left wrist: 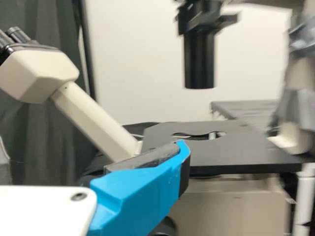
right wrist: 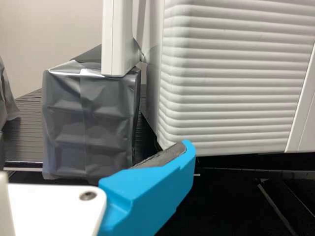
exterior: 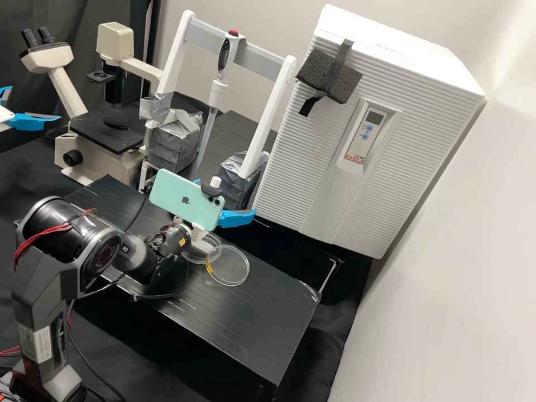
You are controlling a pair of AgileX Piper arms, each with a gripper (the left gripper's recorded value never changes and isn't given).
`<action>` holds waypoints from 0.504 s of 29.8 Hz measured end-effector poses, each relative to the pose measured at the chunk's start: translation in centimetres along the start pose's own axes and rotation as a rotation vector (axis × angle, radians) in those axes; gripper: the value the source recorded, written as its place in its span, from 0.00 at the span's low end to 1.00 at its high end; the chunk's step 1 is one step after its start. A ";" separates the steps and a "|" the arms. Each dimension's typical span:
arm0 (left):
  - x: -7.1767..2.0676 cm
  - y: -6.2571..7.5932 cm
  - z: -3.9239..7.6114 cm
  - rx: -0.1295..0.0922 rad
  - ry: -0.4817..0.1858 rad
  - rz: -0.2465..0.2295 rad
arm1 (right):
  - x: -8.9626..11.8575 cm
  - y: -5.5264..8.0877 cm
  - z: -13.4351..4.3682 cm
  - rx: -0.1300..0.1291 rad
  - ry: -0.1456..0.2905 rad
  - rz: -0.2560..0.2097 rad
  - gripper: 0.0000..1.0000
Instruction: Open the bottle
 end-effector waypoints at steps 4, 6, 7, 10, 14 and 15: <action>-2.26 -0.4 1.5 -0.040 -0.095 0.016 | 0.0 0.0 0.0 0.000 0.000 0.000 1.00; -3.18 -0.7 2.1 -0.058 -0.135 0.003 | 0.0 0.0 0.0 0.000 0.000 0.000 1.00; -3.66 -0.9 2.4 -0.065 -0.154 -0.012 | 0.0 0.0 0.0 0.000 0.000 0.000 1.00; -5.00 -1.6 3.2 -0.108 -0.239 -0.070 | 0.0 0.0 0.0 0.000 0.000 0.000 1.00; -6.61 -2.8 4.0 -0.126 -0.327 -0.158 | 0.0 0.0 0.0 0.000 0.000 0.000 1.00; -7.00 -3.1 4.1 -0.132 -0.346 -0.183 | 0.0 0.0 0.0 0.000 0.000 0.000 1.00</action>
